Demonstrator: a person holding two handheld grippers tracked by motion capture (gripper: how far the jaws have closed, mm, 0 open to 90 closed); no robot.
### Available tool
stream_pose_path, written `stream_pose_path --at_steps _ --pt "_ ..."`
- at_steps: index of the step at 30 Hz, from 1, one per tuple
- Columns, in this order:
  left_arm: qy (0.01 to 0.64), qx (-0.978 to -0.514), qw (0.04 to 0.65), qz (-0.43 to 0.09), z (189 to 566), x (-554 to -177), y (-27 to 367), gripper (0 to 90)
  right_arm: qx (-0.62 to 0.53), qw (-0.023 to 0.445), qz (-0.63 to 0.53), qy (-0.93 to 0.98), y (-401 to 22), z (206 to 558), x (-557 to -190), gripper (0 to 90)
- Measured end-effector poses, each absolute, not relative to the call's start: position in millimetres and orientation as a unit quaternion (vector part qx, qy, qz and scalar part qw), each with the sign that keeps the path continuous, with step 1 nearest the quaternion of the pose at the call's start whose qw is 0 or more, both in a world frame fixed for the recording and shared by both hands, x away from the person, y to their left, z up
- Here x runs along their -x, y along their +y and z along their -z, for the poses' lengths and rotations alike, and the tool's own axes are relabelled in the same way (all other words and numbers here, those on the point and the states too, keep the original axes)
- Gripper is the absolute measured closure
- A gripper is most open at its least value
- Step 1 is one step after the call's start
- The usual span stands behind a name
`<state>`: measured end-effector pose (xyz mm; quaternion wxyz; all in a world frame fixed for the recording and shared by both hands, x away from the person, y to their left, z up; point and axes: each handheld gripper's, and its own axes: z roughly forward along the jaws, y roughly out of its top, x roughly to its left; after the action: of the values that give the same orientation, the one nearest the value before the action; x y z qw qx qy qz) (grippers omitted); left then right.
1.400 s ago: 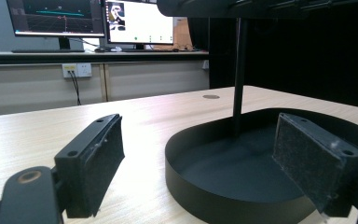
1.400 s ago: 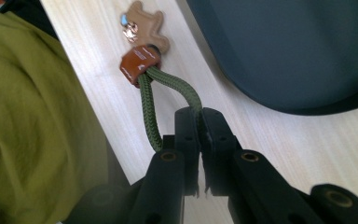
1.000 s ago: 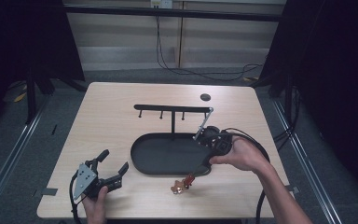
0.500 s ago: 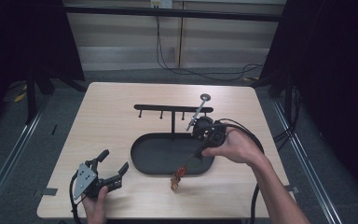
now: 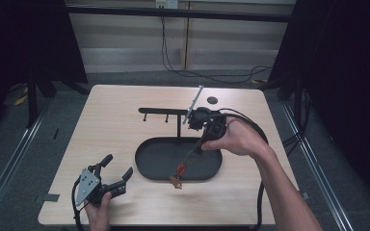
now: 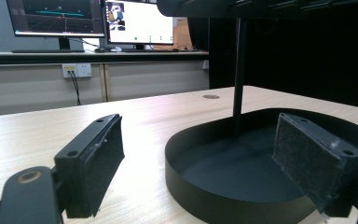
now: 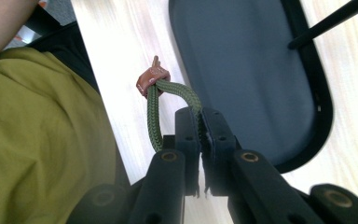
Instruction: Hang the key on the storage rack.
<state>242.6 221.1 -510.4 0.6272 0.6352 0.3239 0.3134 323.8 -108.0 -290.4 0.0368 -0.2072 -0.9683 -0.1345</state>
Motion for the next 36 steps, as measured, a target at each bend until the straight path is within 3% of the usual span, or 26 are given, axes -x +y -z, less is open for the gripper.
stream_pose_path --at_steps 22,36 --pt "0.322 -0.639 0.625 -0.312 510 -243 222 15.8 0.182 0.013 0.091 -0.979 -71 280 -362 86.0" --pt "0.323 -0.637 0.626 -0.312 510 -243 222 15.8 0.213 0.005 0.090 -0.973 -74 275 -384 85.9"
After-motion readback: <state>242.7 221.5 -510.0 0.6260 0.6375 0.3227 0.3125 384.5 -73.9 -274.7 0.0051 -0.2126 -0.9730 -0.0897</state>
